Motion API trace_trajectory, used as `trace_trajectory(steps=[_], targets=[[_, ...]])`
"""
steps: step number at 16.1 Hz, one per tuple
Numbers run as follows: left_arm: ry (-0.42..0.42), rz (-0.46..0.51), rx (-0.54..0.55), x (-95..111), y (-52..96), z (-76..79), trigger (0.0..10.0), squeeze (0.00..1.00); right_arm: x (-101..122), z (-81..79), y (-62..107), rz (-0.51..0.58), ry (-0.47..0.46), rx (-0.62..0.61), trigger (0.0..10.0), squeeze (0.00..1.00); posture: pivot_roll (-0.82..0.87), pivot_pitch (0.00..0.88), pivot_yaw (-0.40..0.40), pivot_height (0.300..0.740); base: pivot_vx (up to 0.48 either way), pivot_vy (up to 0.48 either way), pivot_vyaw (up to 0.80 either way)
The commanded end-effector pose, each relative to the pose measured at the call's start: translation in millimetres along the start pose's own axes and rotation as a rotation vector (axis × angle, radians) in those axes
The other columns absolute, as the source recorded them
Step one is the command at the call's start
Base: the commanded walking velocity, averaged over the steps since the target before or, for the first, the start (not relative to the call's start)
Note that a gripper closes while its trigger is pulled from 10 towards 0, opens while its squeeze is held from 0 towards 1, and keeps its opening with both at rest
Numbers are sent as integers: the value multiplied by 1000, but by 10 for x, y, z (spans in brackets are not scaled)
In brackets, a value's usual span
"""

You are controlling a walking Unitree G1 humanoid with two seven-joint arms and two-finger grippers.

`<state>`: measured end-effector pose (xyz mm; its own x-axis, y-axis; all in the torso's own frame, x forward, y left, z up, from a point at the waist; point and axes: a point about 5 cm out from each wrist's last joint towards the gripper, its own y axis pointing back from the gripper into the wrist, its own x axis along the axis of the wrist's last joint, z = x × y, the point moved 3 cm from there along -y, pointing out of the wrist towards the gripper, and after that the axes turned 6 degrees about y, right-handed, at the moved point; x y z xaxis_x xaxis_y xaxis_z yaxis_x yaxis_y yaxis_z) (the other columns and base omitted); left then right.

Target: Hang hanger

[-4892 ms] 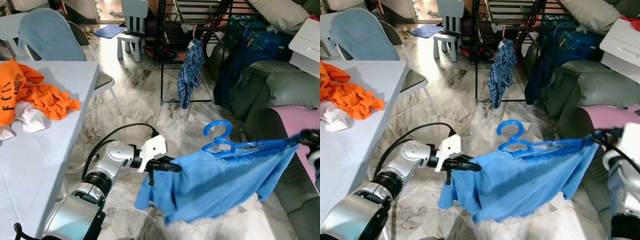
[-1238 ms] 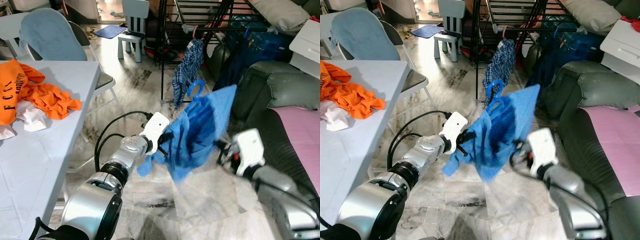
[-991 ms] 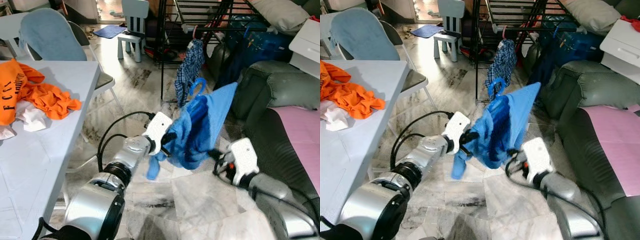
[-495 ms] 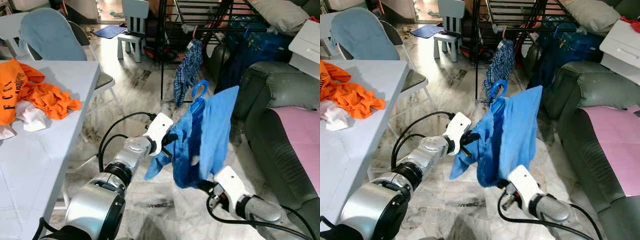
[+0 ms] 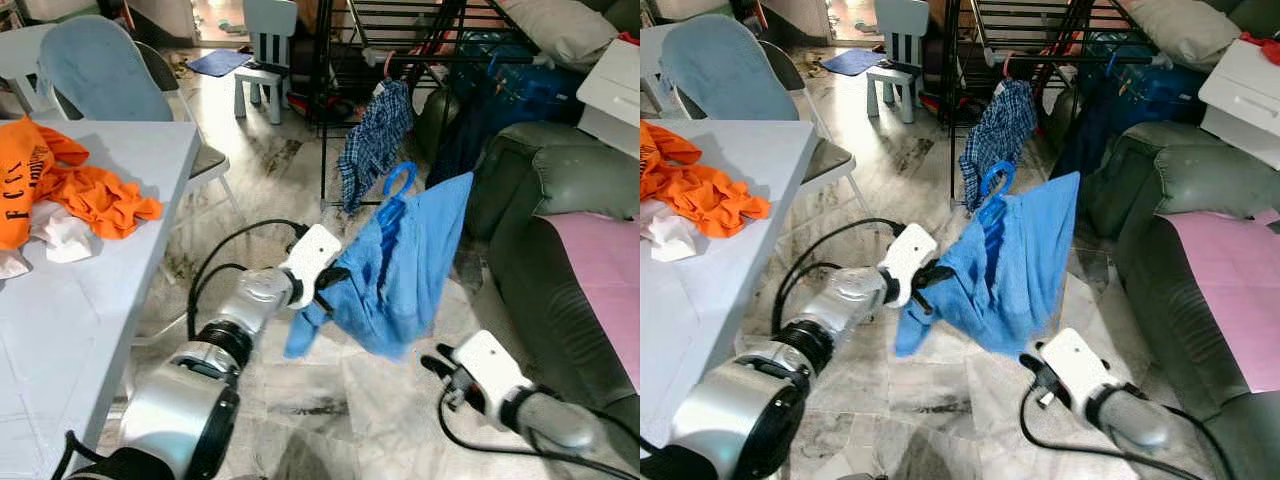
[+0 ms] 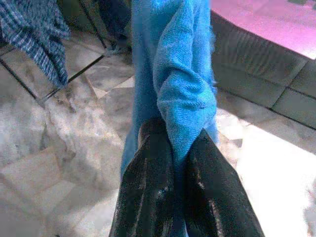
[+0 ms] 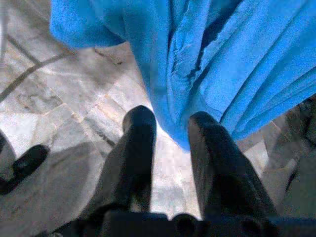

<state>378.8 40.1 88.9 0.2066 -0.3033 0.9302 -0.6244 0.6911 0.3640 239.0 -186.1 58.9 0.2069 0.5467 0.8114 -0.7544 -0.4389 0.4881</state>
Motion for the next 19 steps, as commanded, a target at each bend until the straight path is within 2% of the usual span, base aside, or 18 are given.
trace_trajectory(steps=[1,3,4,5,7,9,11,12,14,16,19], targets=[[-77,60,-58,178,-8,39,1255,0,64,44,64,21,25,3,10000,1000,-7,0,-54,740,0,0,0],[-219,5,-211,12,94,115,824,0,65,95,183,20,77,39,10000,1000,-5,0,-54,740,0,0,0],[-253,12,-254,-5,132,132,784,0,71,138,221,18,94,35,10000,1000,-5,0,-54,740,0,0,0],[-293,12,-282,-9,162,135,0,0,58,240,278,0,134,8,10000,1000,0,0,-55,740,0,0,0],[-374,-17,-327,-73,224,129,0,0,14,493,463,-44,164,-30,10000,1000,0,0,-57,740,0,0,0],[-427,-33,-343,-109,255,123,0,0,20,571,550,-54,181,-27,10000,1000,-3,0,-58,740,0,0,0],[-511,-48,-394,-175,295,166,0,0,62,713,695,-75,250,-28,10000,1000,-2,0,-58,740,0,0,0],[-512,-45,-416,-197,304,194,0,0,84,855,782,-76,243,-60,10000,1000,-2,0,-56,740,0,0,0],[-548,-61,-435,-236,313,217,0,0,140,965,849,-55,239,-84,10000,1000,0,0,-56,740,0,0,0],[-565,-61,-444,-245,320,224,0,0,154,975,857,-46,242,-68,10000,1000,2,0,-56,740,0,0,0],[-557,-39,-451,-208,312,241,0,0,161,898,820,9,143,-2,10000,1000,4,0,-56,740,0,0,0]])
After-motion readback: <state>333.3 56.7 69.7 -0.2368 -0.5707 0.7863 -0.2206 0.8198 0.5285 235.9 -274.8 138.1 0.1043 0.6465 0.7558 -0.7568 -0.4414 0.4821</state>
